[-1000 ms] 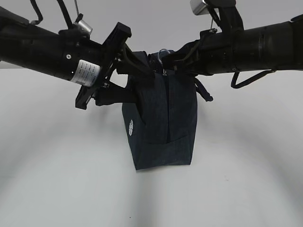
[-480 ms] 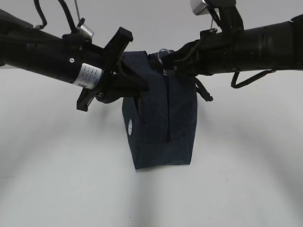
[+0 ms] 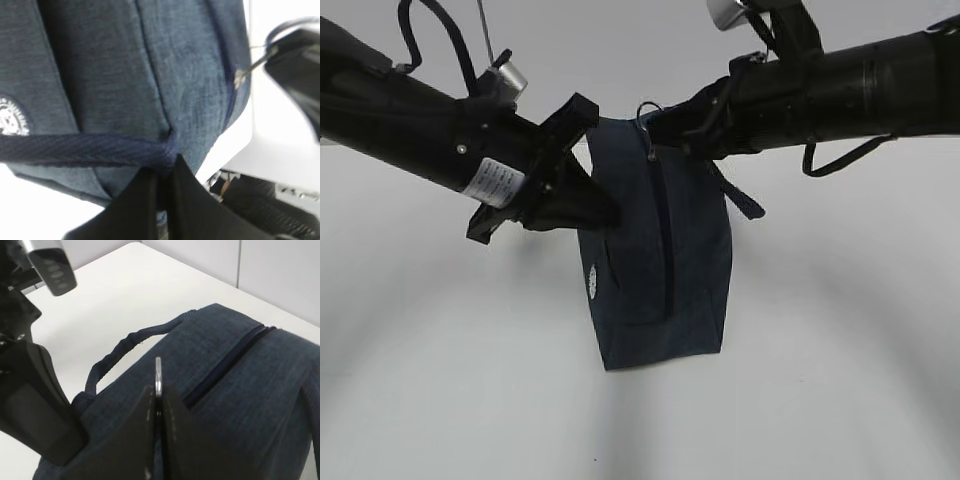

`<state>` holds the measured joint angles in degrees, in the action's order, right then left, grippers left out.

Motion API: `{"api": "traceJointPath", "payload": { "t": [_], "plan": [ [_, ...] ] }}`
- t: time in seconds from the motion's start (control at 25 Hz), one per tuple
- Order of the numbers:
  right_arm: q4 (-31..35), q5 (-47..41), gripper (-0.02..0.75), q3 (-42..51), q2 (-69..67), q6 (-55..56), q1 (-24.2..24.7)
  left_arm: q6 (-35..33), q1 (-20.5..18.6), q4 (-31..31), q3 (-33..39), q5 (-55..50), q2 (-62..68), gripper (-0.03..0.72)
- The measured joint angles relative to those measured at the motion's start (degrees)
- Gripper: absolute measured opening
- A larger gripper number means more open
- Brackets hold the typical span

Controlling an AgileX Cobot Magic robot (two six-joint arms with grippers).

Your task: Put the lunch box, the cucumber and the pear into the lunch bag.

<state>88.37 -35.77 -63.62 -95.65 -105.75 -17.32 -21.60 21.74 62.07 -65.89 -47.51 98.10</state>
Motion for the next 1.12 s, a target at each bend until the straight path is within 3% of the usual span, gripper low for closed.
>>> {"api": "traceJointPath", "payload": {
  "t": [0.24, 0.52, 0.92, 1.12],
  "plan": [
    [-6.3, -1.2, -0.016, -5.8, -2.8, 1.9, -0.1, -0.1, -0.1, -3.8, -0.2, -2.3, 0.0, 0.011],
    [-7.2, 0.8, -0.016, -13.6, -10.0, 3.1, -0.1, -0.1, -0.1, -7.7, -0.3, -3.6, -1.2, 0.011],
    [-9.5, 1.6, -0.016, -32.9, -26.3, 11.7, 0.5, -0.1, -0.1, -8.6, -0.3, -6.7, -1.3, 0.01],
    [-11.8, -4.0, -0.016, -40.3, -32.3, 18.5, 3.1, -0.1, -0.1, -8.6, -0.3, -6.4, -1.3, 0.01]
  ]
}}
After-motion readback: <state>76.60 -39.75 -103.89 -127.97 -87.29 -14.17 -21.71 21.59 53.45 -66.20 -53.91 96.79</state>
